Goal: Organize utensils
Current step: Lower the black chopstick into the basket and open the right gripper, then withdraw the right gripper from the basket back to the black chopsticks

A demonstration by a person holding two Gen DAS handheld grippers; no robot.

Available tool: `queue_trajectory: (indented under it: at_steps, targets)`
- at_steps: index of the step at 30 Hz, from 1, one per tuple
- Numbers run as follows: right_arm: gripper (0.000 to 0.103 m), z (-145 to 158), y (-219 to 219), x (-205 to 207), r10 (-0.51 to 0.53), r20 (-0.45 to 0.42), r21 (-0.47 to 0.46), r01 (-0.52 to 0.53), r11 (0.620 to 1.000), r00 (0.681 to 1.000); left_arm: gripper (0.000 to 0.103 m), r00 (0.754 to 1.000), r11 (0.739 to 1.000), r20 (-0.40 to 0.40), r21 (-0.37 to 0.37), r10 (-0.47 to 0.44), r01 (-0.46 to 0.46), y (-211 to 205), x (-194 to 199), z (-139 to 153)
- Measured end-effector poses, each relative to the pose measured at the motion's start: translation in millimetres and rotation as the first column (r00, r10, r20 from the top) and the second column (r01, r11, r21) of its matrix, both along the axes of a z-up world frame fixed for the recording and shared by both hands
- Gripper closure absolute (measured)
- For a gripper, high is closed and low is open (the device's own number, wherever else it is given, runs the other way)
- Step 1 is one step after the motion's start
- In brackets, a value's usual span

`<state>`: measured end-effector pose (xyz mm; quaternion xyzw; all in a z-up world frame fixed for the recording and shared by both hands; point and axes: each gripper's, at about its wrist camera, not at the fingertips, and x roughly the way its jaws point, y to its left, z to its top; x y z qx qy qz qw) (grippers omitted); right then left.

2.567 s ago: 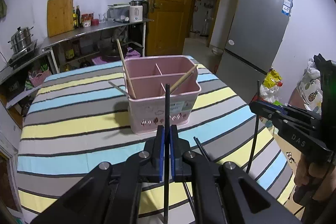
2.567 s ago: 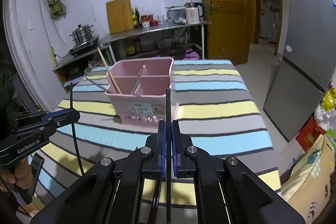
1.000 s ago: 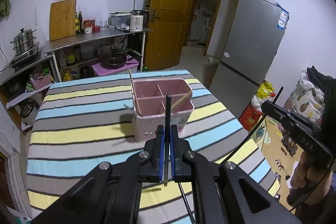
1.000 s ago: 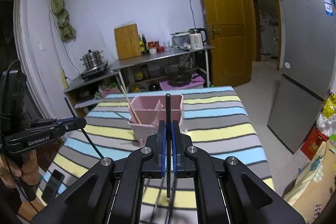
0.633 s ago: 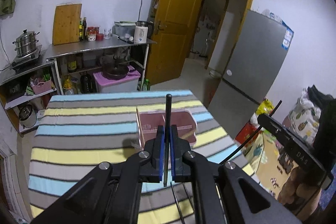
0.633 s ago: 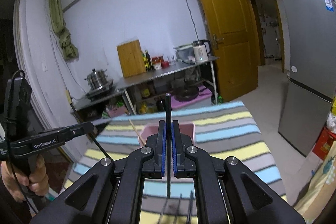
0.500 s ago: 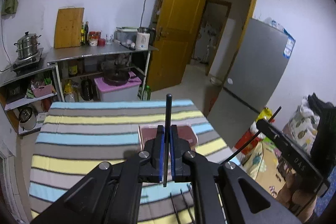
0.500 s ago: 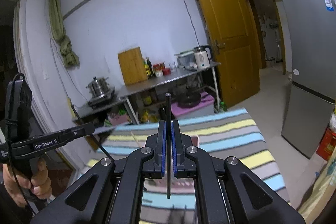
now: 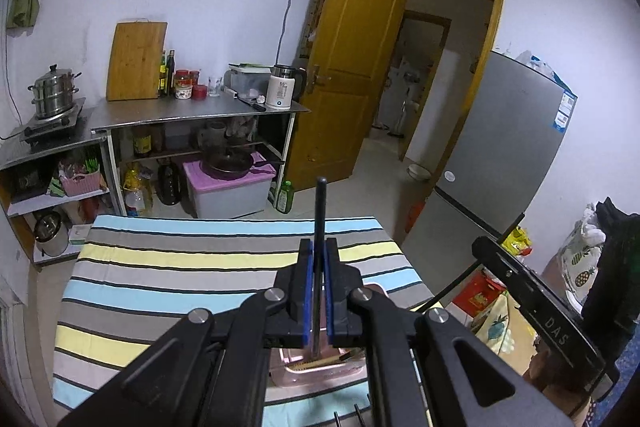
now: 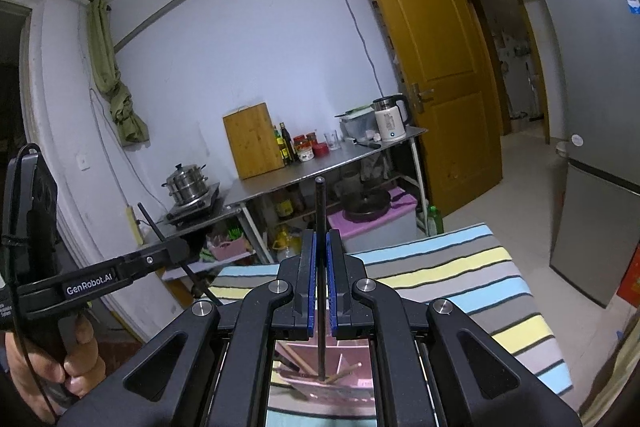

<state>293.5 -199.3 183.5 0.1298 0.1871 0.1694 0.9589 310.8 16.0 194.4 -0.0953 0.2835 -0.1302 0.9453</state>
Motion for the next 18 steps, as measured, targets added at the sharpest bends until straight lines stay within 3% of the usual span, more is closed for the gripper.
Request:
queue_trajectory:
  at_steps: [18]
  targets:
    - [0.099, -66, 20, 34, 0.024, -0.118, -0.045, -0.029, 0.999, 0.993, 0.098, 0.994, 0.999, -0.109, -0.032, -0.005, 0.002, -1, 23, -72]
